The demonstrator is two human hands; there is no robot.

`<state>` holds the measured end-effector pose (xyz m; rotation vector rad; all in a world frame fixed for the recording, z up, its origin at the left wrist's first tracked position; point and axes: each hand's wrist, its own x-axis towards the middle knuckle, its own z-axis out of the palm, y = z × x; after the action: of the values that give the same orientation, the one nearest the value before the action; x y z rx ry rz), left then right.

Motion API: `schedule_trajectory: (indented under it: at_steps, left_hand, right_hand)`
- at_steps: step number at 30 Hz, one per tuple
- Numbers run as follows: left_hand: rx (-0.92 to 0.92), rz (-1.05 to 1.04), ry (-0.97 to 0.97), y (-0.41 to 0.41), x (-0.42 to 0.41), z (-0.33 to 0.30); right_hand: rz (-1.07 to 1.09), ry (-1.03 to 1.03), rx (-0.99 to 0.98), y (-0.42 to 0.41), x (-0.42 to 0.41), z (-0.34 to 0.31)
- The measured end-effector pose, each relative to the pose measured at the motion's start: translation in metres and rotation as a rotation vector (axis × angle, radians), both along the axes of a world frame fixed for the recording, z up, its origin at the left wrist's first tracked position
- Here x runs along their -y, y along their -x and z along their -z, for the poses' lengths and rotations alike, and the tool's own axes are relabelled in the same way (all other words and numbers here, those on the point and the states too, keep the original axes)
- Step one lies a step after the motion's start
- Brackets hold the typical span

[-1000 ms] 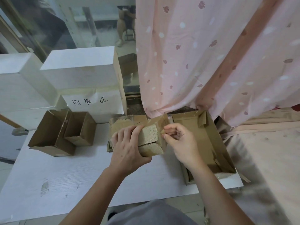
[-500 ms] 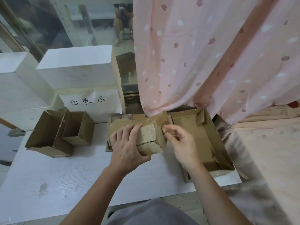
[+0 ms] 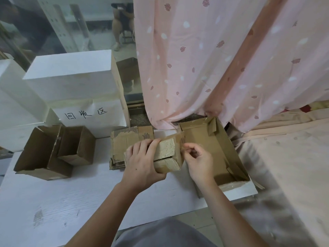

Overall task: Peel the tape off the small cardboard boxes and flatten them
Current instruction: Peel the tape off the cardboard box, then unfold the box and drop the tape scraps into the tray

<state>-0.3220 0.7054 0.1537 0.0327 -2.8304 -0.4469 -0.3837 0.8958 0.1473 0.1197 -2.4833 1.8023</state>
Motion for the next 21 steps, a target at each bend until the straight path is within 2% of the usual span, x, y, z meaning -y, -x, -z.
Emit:
schedule_trajectory:
  at_steps: [4,6,8,11,14,18,21]
  left_hand:
    - [0.012,0.019,-0.002,0.003,-0.001,0.003]
    - [0.010,0.017,-0.029,0.003,-0.001,0.005]
    - [0.012,0.033,-0.033,0.003,-0.002,0.005]
    - [0.060,0.081,0.018,0.004,-0.006,0.005]
    - [0.111,0.096,0.073,0.004,-0.011,0.007]
    - [0.143,0.103,0.114,0.005,-0.016,0.013]
    - [0.147,0.111,0.134,0.007,-0.022,0.016]
  right_hand:
    - [0.006,0.229,0.154,-0.003,-0.001,0.000]
    - [0.021,0.255,0.180,-0.002,-0.005,0.002]
    - [0.007,0.140,0.124,-0.001,-0.012,0.004]
    - [-0.030,-0.186,-0.109,0.002,-0.024,0.009]
    - [-0.022,-0.287,-0.191,0.007,-0.035,0.009]
    - [0.022,-0.311,-0.023,0.012,-0.047,0.026]
    - [0.056,-0.402,0.133,0.016,-0.060,0.051]
